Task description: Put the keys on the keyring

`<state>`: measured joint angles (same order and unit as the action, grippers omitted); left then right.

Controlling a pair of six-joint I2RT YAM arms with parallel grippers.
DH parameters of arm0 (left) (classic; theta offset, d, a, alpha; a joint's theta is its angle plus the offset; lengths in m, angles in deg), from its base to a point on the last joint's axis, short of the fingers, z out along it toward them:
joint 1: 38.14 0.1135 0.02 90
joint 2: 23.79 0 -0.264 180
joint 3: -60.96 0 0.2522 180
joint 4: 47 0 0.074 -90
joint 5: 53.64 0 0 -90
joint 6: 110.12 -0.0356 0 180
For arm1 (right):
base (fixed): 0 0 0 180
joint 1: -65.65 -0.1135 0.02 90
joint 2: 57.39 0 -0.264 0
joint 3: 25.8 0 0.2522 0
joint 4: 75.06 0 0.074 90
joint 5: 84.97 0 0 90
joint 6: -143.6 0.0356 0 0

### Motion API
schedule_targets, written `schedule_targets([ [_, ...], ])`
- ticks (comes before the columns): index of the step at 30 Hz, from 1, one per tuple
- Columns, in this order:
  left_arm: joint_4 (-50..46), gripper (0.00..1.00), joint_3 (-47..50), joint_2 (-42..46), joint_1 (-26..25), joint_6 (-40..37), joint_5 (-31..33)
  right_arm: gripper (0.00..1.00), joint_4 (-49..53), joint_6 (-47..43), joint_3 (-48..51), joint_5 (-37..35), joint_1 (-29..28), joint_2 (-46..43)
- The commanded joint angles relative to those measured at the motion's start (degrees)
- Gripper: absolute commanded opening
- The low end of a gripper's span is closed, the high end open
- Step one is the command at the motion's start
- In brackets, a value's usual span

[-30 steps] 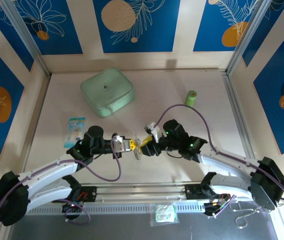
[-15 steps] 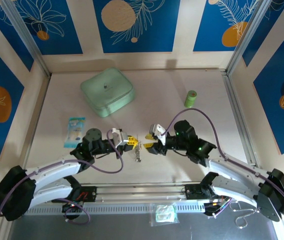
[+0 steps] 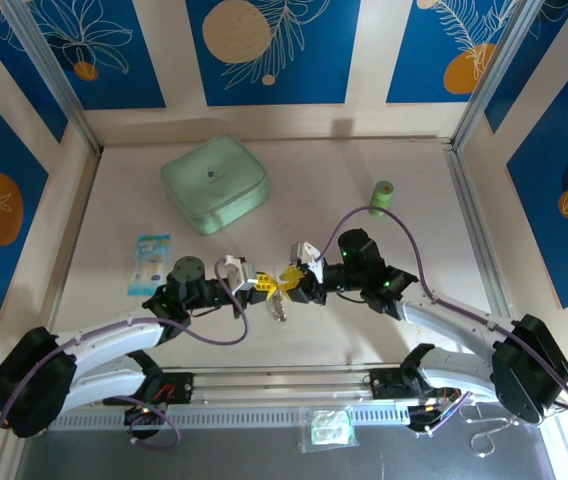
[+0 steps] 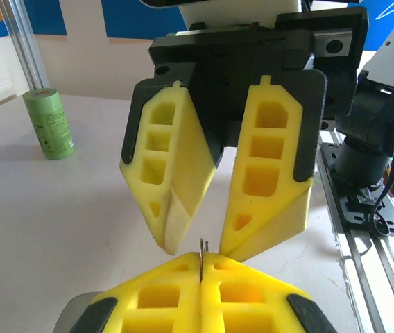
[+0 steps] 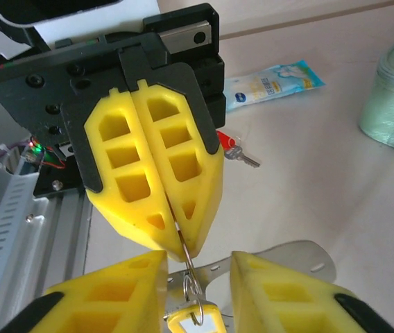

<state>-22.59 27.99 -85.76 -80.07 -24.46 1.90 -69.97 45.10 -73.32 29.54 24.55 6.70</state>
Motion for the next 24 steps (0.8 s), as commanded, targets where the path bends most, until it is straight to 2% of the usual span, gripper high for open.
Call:
schedule_targets([
  [1,3.5,0.00,-0.7,0.0,-0.6,0.7,-2.4,0.25,-2.4,1.1,1.1,3.1,0.4,0.3],
  [4,3.5,0.00,-0.7,0.0,-0.7,0.5,-2.4,0.24,-2.7,1.5,1.5,3.3,0.4,0.3],
  [12,0.9,0.00,-0.8,1.3,-0.6,-1.1,-2.5,0.31,-1.8,2.1,3.7,-0.2,0.8,-3.1],
  [24,0.8,0.00,-1.0,1.2,-0.6,-1.4,-3.2,0.27,-4.8,3.3,1.9,3.0,-0.6,1.2],
])
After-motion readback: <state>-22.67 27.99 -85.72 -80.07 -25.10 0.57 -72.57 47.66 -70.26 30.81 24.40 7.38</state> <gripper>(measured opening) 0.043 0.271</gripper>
